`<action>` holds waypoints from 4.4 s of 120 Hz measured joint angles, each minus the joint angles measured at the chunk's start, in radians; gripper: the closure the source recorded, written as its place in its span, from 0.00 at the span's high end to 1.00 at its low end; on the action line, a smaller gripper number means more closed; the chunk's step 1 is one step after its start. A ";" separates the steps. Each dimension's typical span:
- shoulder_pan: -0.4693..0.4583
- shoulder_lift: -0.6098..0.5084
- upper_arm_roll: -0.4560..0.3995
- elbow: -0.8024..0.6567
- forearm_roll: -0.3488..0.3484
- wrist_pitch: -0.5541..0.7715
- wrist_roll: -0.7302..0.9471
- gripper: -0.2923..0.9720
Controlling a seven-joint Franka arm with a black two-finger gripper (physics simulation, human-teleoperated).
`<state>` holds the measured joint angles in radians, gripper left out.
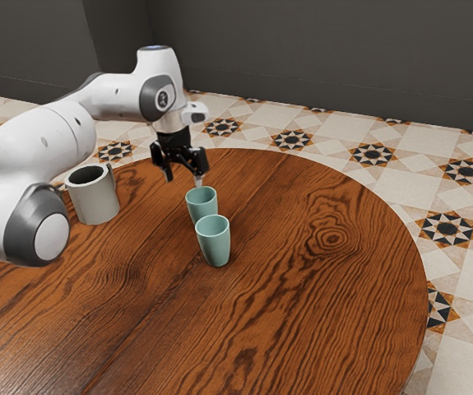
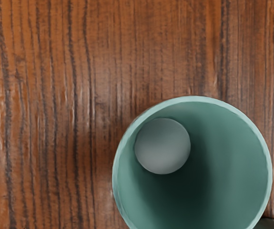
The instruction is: Place the left cup onto the right cup
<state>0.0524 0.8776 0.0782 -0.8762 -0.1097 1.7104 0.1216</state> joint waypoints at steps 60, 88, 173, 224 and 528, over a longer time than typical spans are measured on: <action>0.017 0.090 -0.013 0.069 -0.002 0.001 -0.015 0.75; 0.018 0.121 -0.019 0.086 -0.002 0.004 -0.018 0.75; 0.035 0.178 -0.031 0.152 -0.001 0.009 -0.024 0.60; 0.033 0.180 -0.032 0.154 0.000 0.013 -0.028 0.35; -0.148 -0.446 0.027 -0.552 0.023 0.144 -0.037 0.15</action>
<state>-0.0958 0.4316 0.1048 -1.4279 -0.0871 1.8545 0.0842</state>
